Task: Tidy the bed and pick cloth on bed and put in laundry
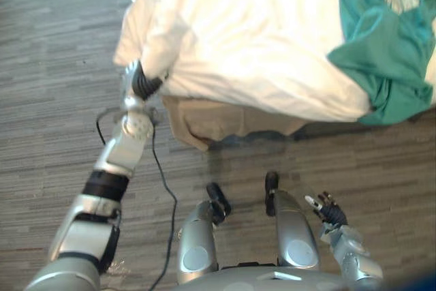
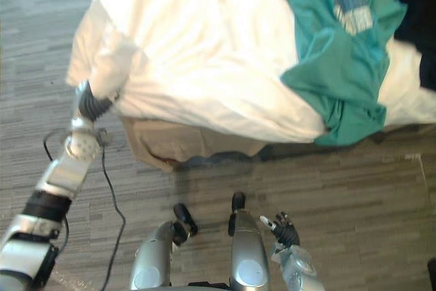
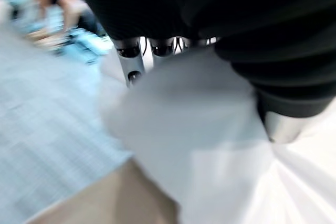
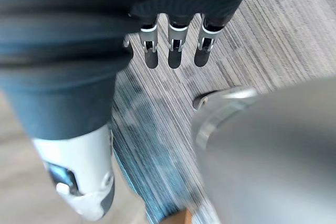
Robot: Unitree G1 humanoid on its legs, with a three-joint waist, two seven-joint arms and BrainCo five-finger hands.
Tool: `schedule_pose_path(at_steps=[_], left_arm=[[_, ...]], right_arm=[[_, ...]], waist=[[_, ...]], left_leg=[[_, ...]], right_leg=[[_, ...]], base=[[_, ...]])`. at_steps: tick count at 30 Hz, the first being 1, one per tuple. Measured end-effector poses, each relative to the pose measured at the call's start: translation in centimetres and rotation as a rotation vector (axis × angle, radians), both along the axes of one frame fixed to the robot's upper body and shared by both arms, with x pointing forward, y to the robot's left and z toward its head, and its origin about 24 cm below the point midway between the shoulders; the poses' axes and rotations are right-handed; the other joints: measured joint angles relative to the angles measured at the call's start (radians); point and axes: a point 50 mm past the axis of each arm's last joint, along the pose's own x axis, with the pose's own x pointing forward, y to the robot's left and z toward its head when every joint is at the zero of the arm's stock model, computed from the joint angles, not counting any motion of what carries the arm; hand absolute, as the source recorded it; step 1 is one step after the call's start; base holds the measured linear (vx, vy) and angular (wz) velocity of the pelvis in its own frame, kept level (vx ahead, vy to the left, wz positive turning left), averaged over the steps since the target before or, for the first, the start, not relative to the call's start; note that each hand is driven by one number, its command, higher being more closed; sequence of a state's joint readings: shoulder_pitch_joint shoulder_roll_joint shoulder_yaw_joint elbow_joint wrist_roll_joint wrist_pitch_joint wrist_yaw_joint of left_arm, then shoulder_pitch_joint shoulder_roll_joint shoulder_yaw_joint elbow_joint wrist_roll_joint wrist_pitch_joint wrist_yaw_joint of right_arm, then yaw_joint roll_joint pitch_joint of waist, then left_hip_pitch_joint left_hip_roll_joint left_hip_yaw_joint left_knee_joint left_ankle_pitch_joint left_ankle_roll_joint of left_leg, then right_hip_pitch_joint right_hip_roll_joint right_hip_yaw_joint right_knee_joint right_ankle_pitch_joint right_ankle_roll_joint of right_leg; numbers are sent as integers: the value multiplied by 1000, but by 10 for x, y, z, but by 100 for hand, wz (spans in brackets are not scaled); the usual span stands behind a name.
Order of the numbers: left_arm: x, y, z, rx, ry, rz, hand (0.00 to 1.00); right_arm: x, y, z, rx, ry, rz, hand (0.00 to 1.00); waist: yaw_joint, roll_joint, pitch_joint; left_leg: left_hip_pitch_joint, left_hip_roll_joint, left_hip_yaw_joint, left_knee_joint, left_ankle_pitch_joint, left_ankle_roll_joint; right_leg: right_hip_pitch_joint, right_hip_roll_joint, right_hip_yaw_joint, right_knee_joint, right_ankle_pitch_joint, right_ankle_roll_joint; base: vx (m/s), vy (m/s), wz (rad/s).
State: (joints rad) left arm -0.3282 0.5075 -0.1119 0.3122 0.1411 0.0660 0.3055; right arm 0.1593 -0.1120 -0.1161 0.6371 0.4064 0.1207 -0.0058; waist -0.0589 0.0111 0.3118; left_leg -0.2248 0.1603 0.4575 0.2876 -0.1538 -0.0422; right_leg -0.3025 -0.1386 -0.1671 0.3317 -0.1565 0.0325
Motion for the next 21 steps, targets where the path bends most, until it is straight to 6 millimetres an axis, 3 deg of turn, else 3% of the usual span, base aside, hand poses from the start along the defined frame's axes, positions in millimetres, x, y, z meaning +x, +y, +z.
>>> schedule_pose_path(at_steps=[3,8,9,13,16,21], left_arm=[[-27,4,-50,-106,136,41,0],[-60,-2,-103,-209,307,99,0],[-80,-4,-128,-237,407,135,0],[-139,-6,-181,-314,648,239,0],[-178,0,-204,-376,784,318,0],[-212,-10,-226,-491,943,309,0]], right_arm=[[-23,-3,-18,28,141,-41,0],[-49,-10,-31,31,275,-66,0],[-55,-11,-33,36,305,-71,0],[-64,-11,-37,59,341,-97,0],[-68,-9,-39,70,353,-99,0],[-56,-10,-37,37,308,-139,0]], waist=[[0,8,-52],[-6,20,-104],[-6,28,-116],[-6,38,-147],[10,23,-167],[18,11,-189]], left_leg=[[70,-8,-32,-70,21,-15],[172,-26,-58,-174,61,-27],[202,-33,-60,-199,65,-28],[231,-48,-84,-240,77,-26],[253,-56,-90,-254,82,-25],[280,-85,-95,-306,118,-9]], right_leg=[[105,17,-39,-95,21,1],[233,34,-64,-222,61,6],[264,35,-68,-245,65,8],[310,33,-96,-290,79,22],[345,32,-102,-321,94,28],[366,22,-108,-353,119,36]], base=[[172,-59,27],[106,-11,10],[70,11,4],[51,26,17],[5,36,13],[-68,30,4]])
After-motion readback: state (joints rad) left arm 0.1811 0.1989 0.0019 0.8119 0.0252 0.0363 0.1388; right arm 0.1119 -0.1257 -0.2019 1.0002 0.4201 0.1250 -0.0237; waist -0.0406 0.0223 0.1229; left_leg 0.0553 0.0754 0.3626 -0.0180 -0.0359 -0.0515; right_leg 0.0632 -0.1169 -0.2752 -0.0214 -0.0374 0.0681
